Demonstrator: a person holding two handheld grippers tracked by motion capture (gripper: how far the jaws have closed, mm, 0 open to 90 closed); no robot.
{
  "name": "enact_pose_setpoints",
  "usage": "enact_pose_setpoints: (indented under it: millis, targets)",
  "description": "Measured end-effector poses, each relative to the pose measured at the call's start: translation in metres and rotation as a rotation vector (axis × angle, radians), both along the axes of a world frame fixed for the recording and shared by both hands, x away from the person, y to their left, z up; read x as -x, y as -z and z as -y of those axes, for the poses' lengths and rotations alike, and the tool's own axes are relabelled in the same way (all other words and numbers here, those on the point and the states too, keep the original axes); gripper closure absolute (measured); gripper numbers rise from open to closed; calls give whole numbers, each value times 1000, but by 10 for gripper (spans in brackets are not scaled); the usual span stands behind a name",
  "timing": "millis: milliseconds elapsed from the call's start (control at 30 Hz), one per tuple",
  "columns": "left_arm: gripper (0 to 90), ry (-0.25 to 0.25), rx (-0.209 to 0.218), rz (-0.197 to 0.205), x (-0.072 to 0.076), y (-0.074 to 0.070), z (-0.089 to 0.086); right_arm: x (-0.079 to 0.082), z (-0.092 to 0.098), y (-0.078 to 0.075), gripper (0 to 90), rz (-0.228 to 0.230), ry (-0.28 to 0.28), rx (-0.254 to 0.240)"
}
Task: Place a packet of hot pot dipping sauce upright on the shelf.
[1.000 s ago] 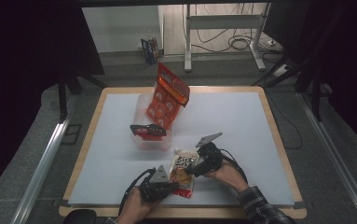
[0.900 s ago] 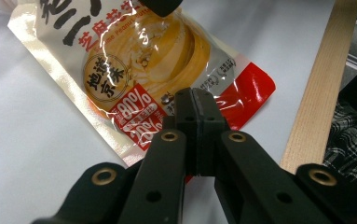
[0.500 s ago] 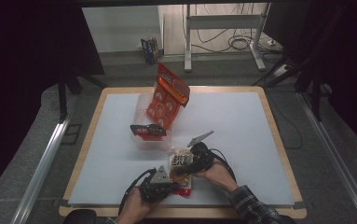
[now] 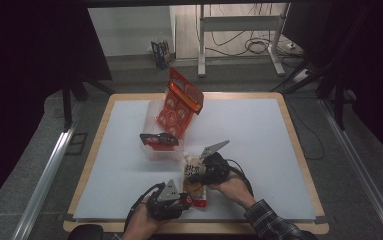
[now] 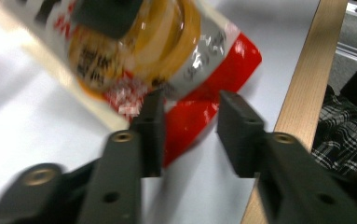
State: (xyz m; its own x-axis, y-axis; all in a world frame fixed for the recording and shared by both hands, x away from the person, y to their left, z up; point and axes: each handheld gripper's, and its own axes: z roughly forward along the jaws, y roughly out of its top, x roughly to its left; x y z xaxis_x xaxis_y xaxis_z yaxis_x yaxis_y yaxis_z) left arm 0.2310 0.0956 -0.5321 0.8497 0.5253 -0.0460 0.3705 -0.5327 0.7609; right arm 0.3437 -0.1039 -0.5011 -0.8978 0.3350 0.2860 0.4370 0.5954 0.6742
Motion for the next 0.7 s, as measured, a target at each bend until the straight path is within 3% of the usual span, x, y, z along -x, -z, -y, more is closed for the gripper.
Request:
enact_pose_setpoints:
  millis: [100, 267, 433, 700]
  targets:
    - [469, -15, 9, 8, 1, -1, -3, -1, 9, -10, 720, 33, 21, -14]
    - [314, -36, 33, 14, 1, -3, -7, -7, 26, -27, 730, 100, 80, -36]
    - [186, -60, 43, -3, 0, -3, -10, -15, 33, -44, 738, 165, 98, -48]
    - [113, -64, 34, -10, 1, -3, -13, -33, 31, -67, 748, 248, 129, -78]
